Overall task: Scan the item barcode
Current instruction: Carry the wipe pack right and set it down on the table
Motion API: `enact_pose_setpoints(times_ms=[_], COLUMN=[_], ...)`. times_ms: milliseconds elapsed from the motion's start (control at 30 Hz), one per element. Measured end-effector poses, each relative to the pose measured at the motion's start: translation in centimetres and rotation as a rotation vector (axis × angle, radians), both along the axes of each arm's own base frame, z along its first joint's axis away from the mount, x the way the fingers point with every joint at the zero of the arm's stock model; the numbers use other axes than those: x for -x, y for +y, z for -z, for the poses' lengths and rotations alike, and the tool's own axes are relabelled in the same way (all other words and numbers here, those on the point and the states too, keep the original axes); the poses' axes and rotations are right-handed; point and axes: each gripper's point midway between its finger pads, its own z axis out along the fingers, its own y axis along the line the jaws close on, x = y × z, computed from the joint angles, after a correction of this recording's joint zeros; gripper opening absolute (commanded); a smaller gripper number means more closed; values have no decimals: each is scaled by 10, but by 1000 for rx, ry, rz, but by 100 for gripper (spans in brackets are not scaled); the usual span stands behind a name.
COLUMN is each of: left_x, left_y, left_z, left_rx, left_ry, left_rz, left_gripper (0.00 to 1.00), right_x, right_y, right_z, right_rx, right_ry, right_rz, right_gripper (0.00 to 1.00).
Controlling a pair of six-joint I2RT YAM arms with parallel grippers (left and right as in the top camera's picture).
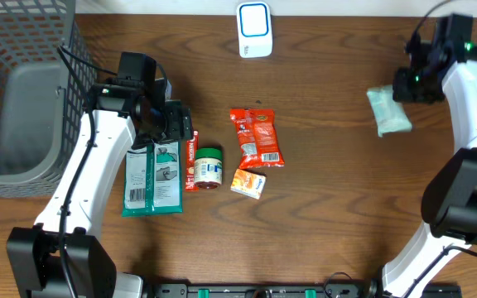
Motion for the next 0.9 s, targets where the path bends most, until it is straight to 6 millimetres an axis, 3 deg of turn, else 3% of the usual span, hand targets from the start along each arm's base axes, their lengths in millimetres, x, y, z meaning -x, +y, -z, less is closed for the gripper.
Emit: enact_pose_setpoints(times_ms=[100, 200, 367, 500, 533, 667, 800, 900], left_x=[0, 0, 0, 0, 0, 0, 0, 0], left_y=[0, 0, 0, 0, 0, 0, 0, 0], left_z=[0, 0, 0, 0, 0, 0, 0, 0], left_rx=[0, 0, 0, 0, 0, 0, 0, 0], left_ry=[0, 0, 0, 0, 0, 0, -1, 0], left_rz=[0, 0, 0, 0, 0, 0, 0, 0], left_gripper=[87, 87, 87, 87, 87, 87, 87, 87], right_x=[7, 16, 24, 25, 24, 21, 2, -9], right_y=[-11, -16, -18, -13, -10, 0, 8, 18], right_z=[28, 43, 42, 25, 18, -1, -2, 13], right_rx=[9, 23, 35, 5, -9, -59, -93, -112], right_ry=[8, 33, 68, 82, 72, 32, -42, -92], right_rz=[-7, -14, -21, -12, -4, 53, 124, 152], right_gripper=[9, 19, 29, 36, 34, 10, 3, 2])
